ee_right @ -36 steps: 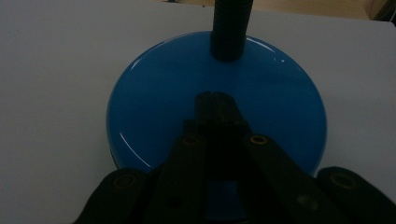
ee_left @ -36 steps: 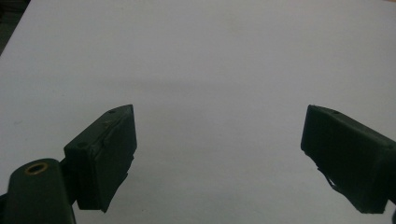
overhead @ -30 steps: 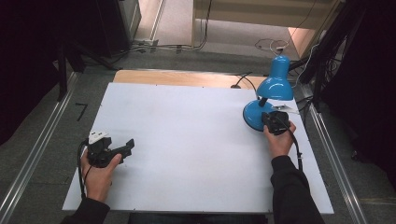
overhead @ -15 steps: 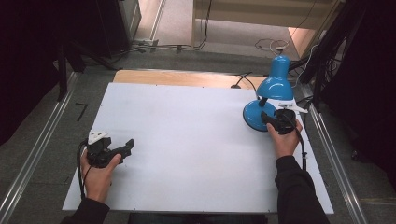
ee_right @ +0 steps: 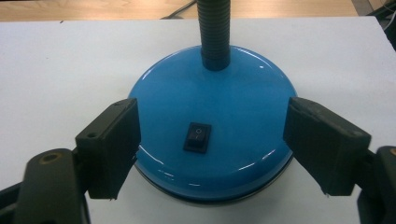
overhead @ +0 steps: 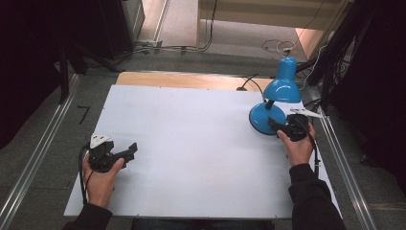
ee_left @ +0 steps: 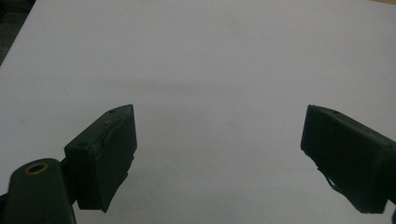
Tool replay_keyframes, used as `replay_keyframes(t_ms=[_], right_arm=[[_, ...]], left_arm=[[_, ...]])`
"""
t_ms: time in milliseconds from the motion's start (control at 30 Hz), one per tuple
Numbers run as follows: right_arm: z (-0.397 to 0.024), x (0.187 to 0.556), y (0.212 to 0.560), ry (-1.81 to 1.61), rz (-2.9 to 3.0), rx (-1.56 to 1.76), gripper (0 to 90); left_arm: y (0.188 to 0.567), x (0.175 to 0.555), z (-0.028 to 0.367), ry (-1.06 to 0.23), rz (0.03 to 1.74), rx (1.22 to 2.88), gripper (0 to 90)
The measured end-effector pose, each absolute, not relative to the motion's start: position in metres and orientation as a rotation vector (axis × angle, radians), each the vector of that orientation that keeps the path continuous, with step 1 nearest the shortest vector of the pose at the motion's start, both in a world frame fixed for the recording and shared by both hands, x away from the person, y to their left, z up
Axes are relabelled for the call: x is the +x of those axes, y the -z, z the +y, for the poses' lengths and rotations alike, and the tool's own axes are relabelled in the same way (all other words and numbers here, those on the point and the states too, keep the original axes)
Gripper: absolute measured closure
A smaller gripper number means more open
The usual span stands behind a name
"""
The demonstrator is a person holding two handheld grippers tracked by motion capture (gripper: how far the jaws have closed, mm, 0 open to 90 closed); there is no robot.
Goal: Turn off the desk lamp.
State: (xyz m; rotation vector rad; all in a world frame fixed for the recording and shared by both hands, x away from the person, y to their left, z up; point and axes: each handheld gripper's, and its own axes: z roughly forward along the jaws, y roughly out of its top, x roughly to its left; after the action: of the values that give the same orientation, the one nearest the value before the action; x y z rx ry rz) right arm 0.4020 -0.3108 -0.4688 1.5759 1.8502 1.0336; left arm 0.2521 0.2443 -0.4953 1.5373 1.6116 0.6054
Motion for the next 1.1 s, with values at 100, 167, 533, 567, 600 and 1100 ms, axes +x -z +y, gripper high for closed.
replay_keyframes(t_ms=[100, 167, 533, 567, 600, 1100], right_arm=[[-0.310, 0.400, 0.467, -1.035, 1.854, 1.574, 15.6], [-0.310, 0.400, 0.467, -1.032, 1.855, 1.570, 15.6], [-0.310, 0.392, 0.464, -1.015, 1.880, 1.541, 15.2], [-0.311, 0.390, 0.464, -1.017, 1.885, 1.538, 15.2], [-0.311, 0.390, 0.464, -1.017, 1.885, 1.538, 15.2], [-0.316, 0.369, 0.468, -1.020, 1.920, 1.525, 15.2]], left_arm=[[0.495, 0.252, 0.245, -0.606, 1.612, 1.536, 11.5], [0.495, 0.252, 0.245, -0.605, 1.612, 1.535, 11.5], [0.495, 0.252, 0.245, -0.606, 1.612, 1.534, 11.5], [0.495, 0.252, 0.245, -0.606, 1.612, 1.534, 11.5], [0.495, 0.252, 0.245, -0.607, 1.612, 1.534, 11.5], [0.495, 0.252, 0.245, -0.609, 1.613, 1.534, 11.5]])
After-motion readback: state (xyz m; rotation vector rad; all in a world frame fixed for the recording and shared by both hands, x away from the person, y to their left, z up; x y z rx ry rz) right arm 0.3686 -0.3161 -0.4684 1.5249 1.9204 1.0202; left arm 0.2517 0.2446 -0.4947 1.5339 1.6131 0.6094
